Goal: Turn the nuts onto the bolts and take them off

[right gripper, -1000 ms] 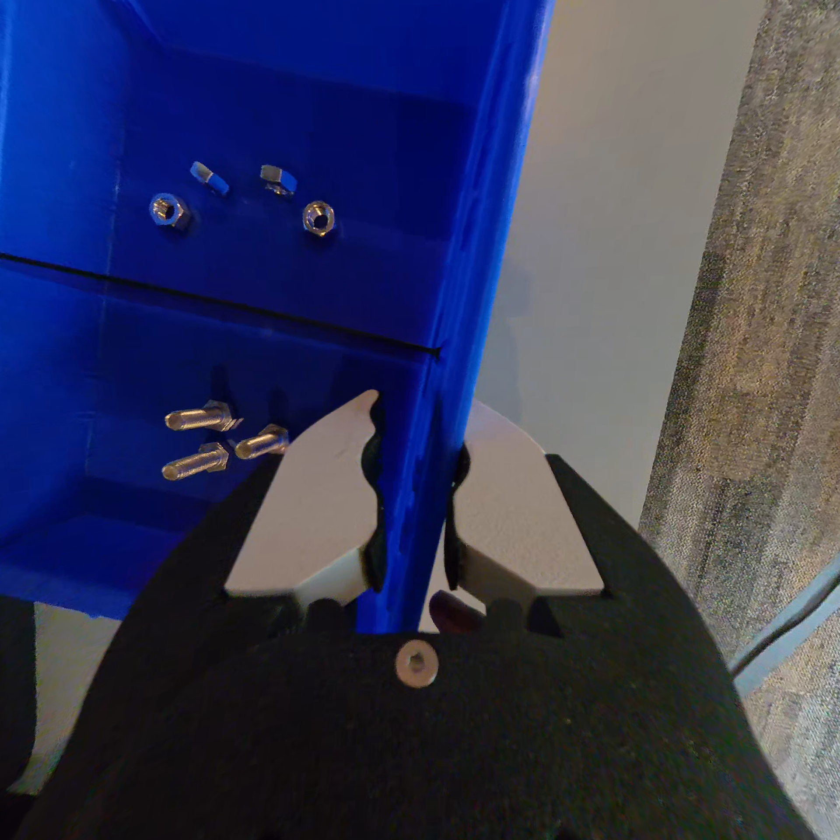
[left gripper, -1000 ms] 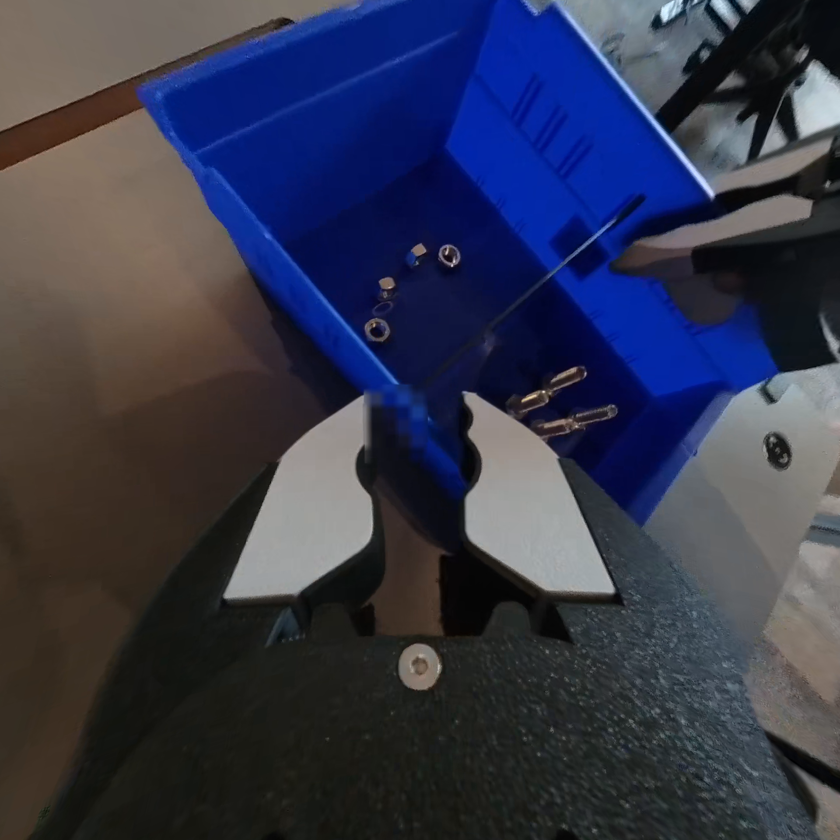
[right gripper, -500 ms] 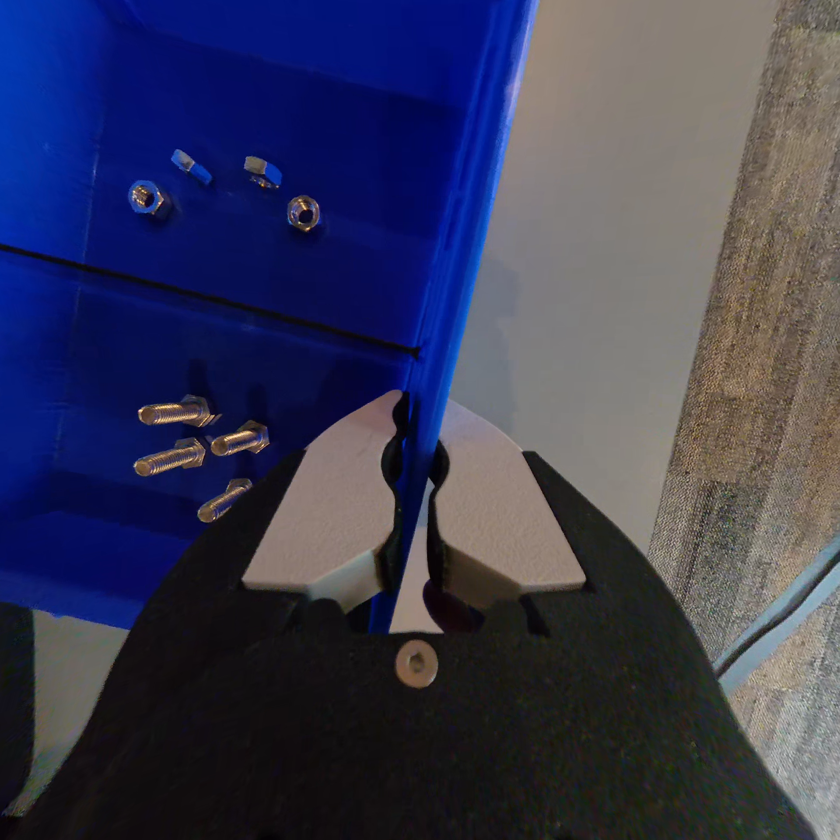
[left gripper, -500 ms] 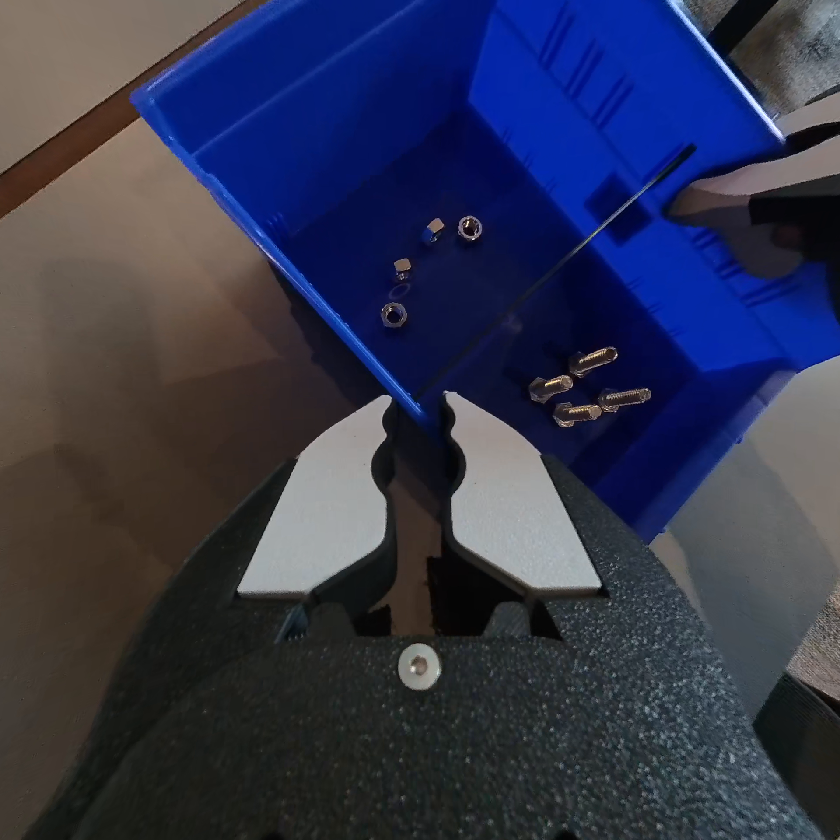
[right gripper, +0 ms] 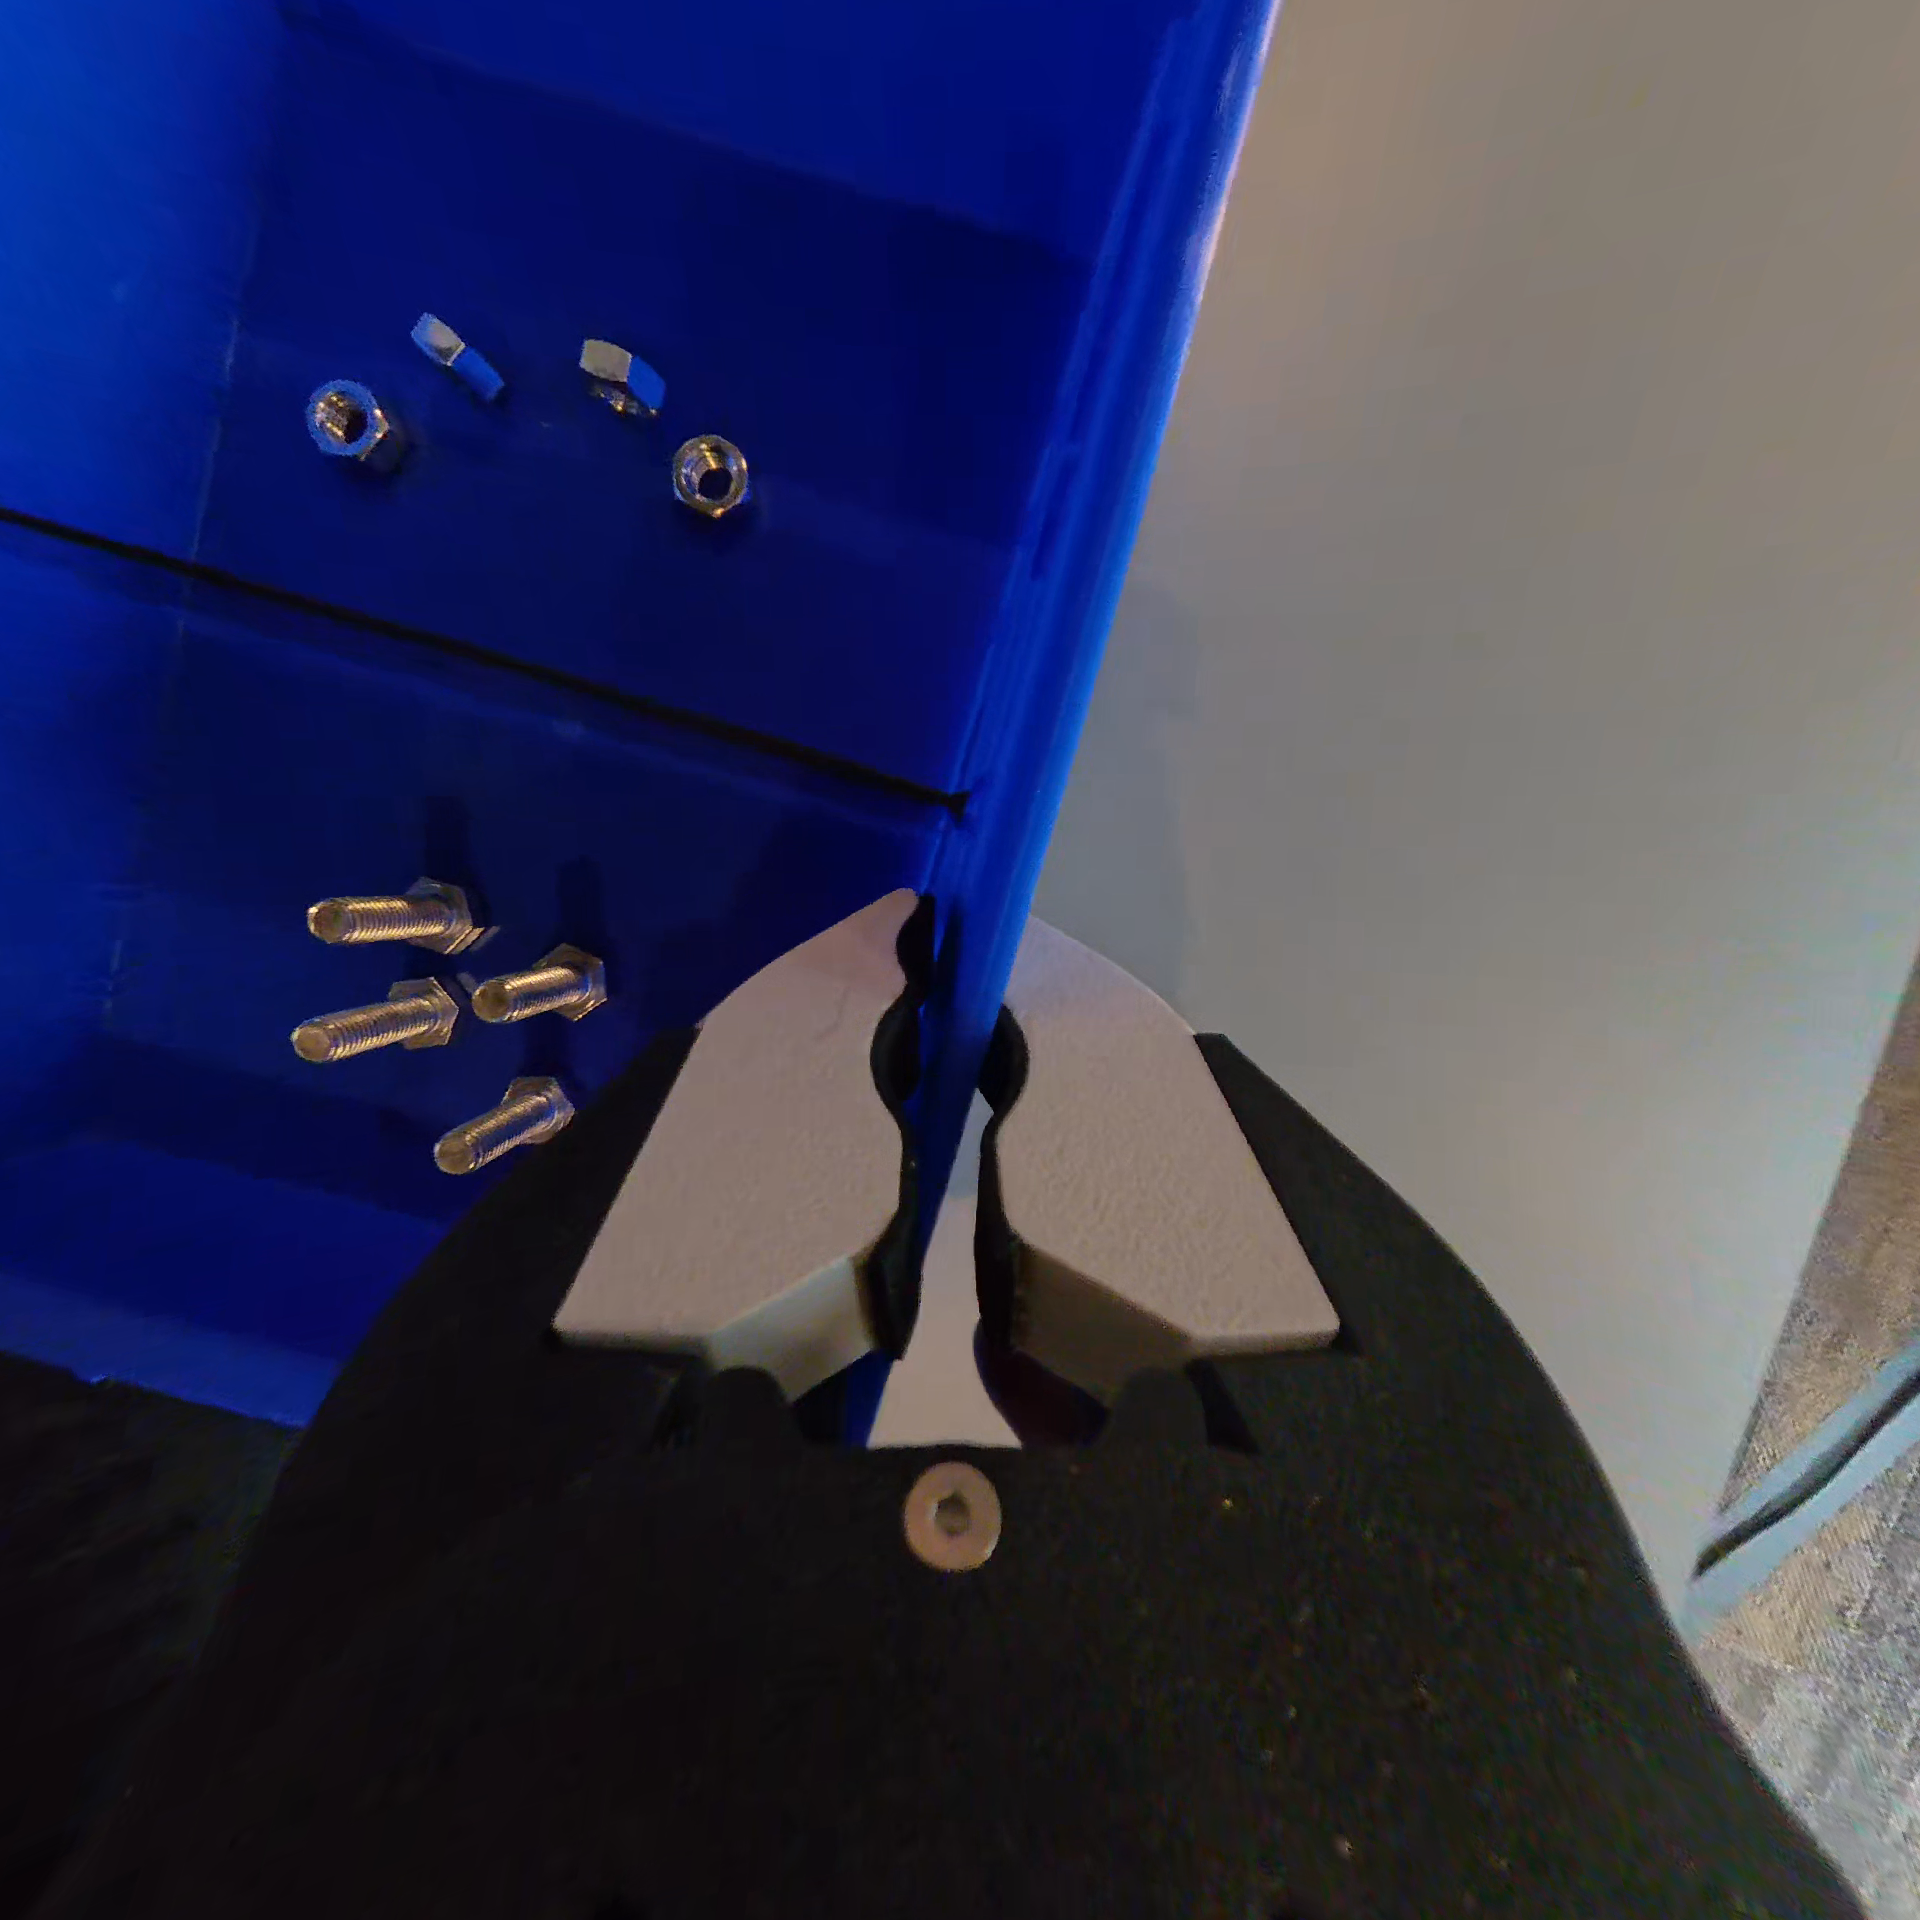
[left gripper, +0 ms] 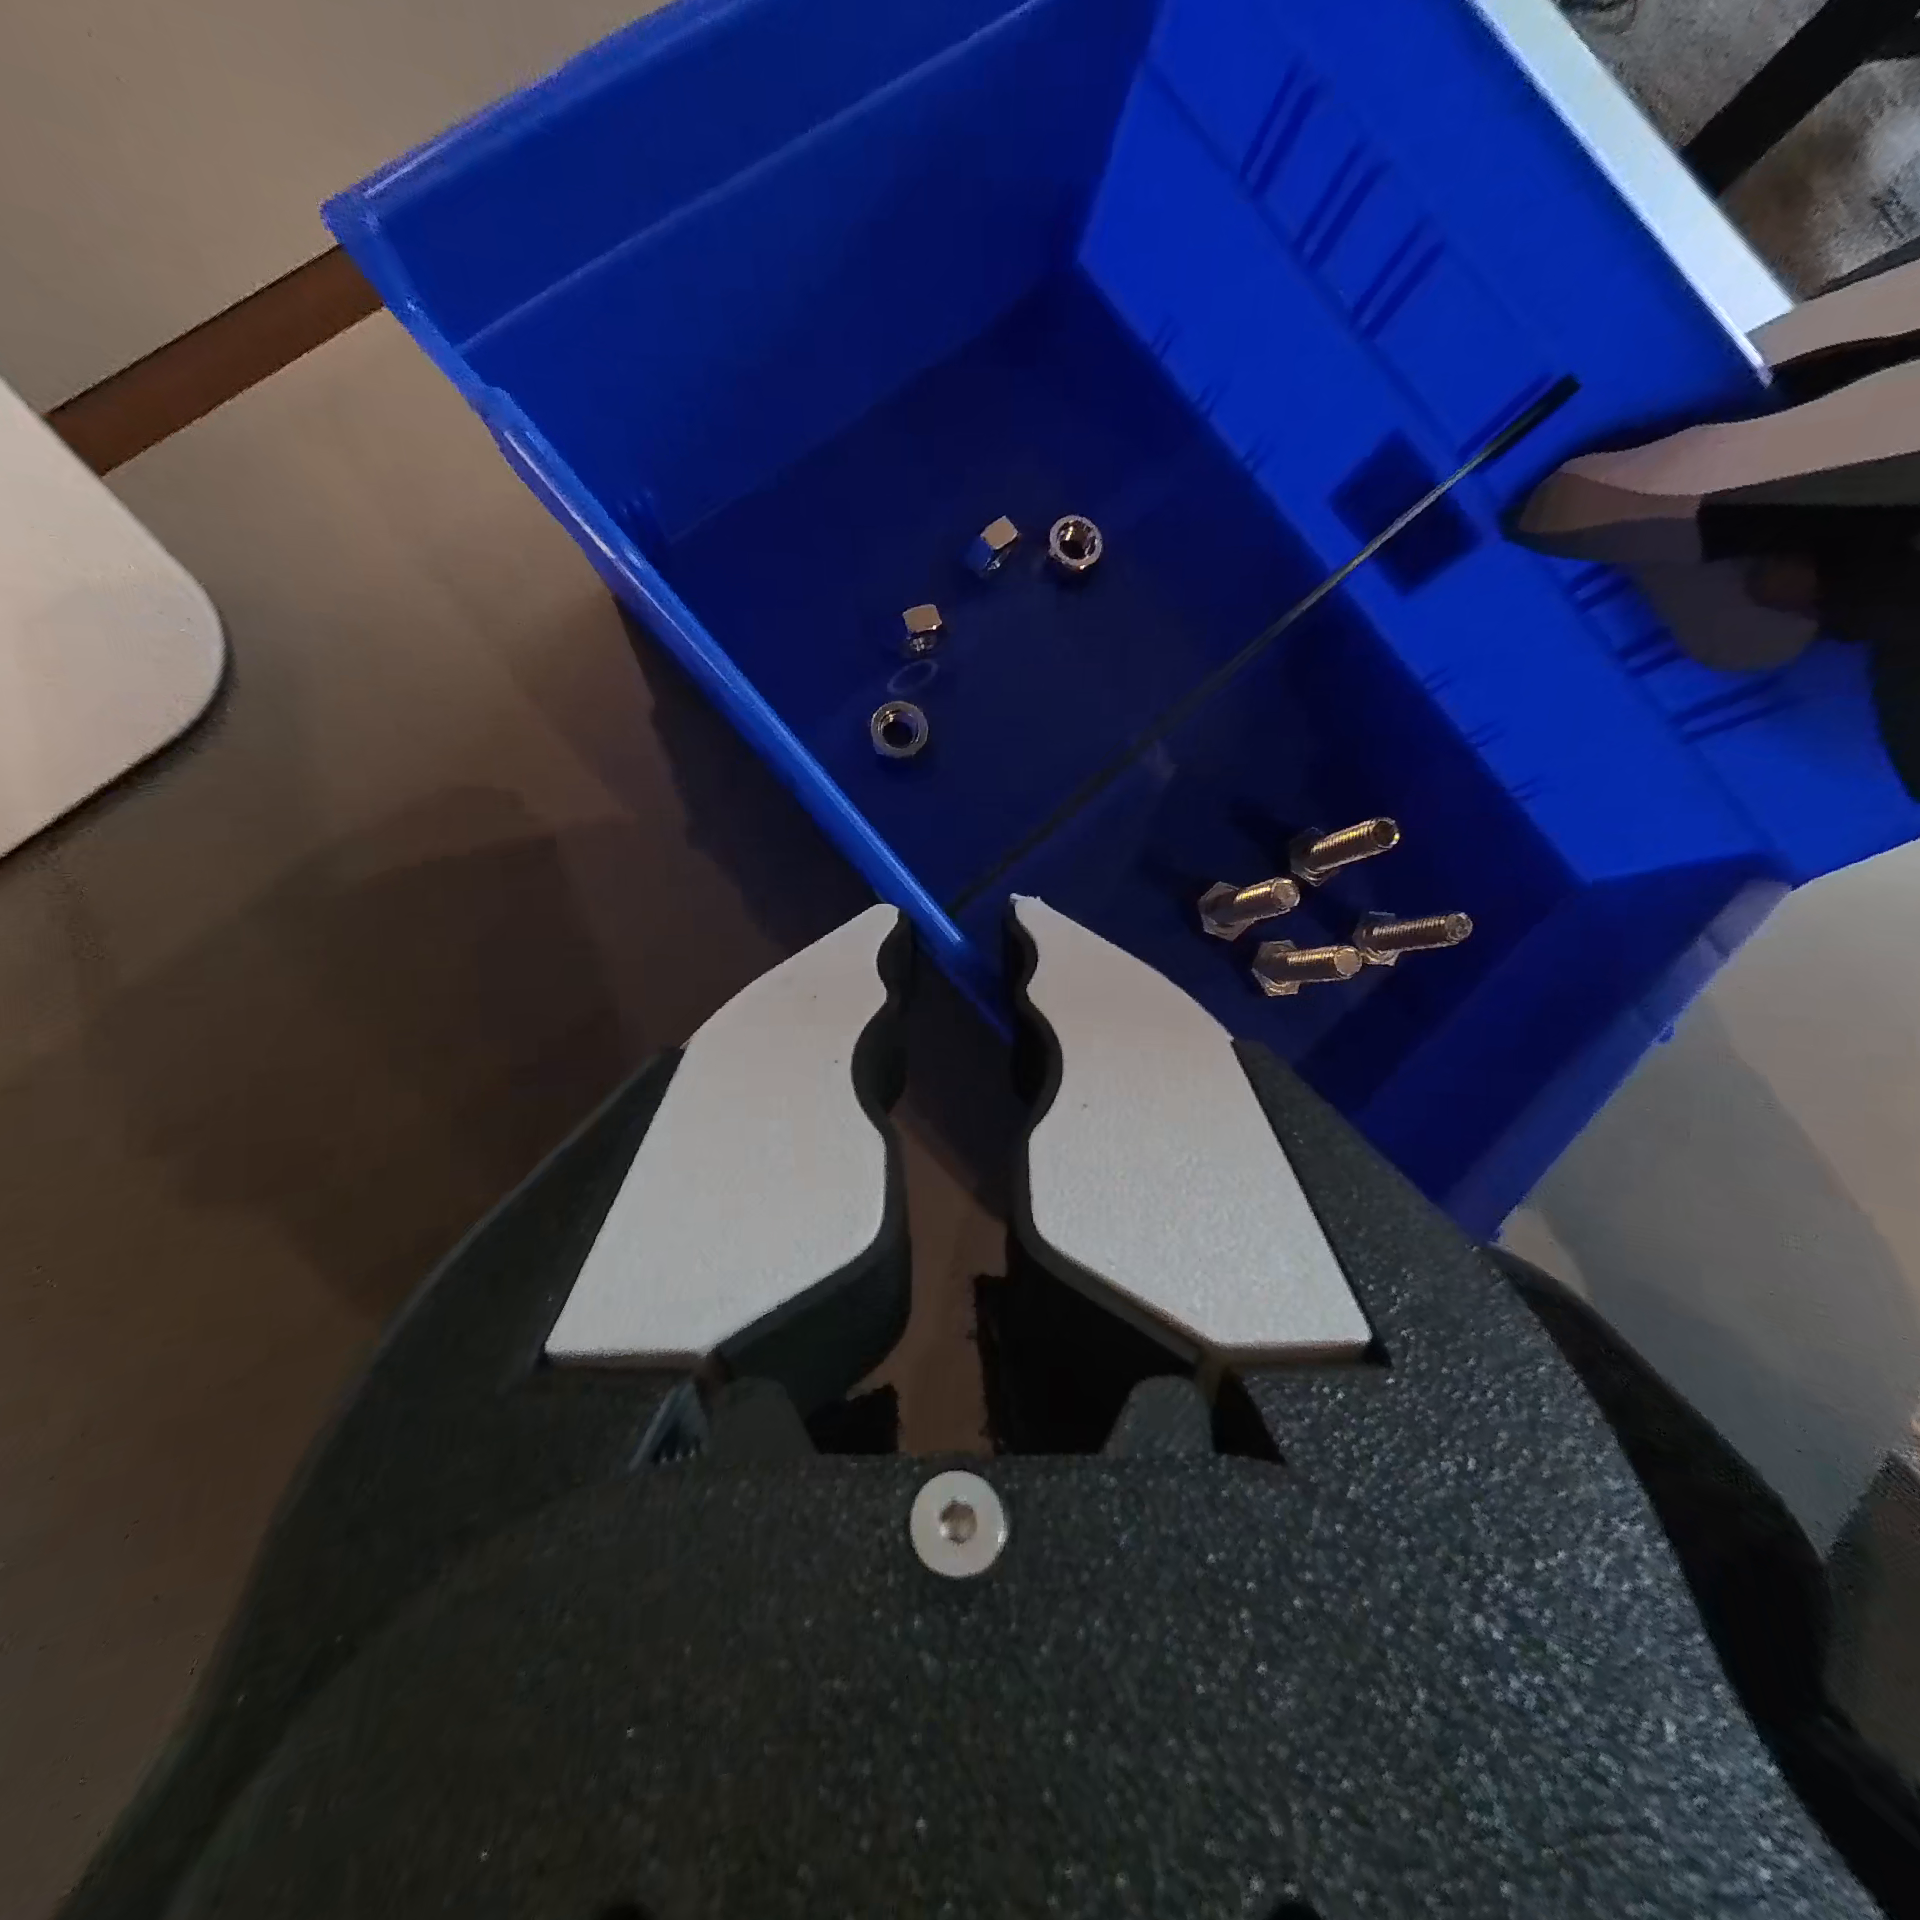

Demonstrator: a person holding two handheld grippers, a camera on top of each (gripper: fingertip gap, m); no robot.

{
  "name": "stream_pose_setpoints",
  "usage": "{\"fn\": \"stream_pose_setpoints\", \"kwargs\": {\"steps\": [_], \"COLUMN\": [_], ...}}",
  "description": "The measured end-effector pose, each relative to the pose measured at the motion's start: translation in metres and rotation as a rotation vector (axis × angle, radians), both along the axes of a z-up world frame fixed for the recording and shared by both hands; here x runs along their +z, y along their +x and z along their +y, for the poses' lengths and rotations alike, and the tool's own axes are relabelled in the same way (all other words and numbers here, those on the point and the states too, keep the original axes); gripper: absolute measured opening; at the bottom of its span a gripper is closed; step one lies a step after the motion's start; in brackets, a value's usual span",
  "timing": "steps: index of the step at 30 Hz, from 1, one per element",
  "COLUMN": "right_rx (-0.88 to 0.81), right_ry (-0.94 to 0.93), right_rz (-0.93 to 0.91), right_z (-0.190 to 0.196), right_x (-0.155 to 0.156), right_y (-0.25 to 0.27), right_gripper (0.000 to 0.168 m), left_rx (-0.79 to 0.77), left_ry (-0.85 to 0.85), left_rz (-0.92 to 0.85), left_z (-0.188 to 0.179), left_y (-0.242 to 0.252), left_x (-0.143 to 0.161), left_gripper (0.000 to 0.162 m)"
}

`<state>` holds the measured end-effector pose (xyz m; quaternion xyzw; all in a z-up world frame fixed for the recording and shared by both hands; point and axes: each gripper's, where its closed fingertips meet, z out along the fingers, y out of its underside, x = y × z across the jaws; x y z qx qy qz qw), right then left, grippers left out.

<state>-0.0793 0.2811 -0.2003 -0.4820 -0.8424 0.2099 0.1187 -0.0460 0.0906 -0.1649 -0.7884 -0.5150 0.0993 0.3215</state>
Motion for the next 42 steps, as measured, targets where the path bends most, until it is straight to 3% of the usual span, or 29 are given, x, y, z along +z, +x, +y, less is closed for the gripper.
{"fn": "stream_pose_setpoints", "kwargs": {"steps": [25, 42], "right_rx": [0.102, 0.089], "right_ry": [0.0, -0.022], "right_rz": [-0.005, -0.033], "right_z": [-0.137, -0.153], "right_x": [0.013, 0.002], "right_y": [0.027, 0.039], "right_gripper": [0.004, 0.004], "left_rx": [0.126, 0.119], "left_ry": [0.025, 0.031], "left_rz": [0.011, 0.002], "left_z": [-0.133, -0.15], "left_y": [0.042, 0.049], "left_x": [0.009, 0.004], "left_gripper": [0.014, 0.014]}}
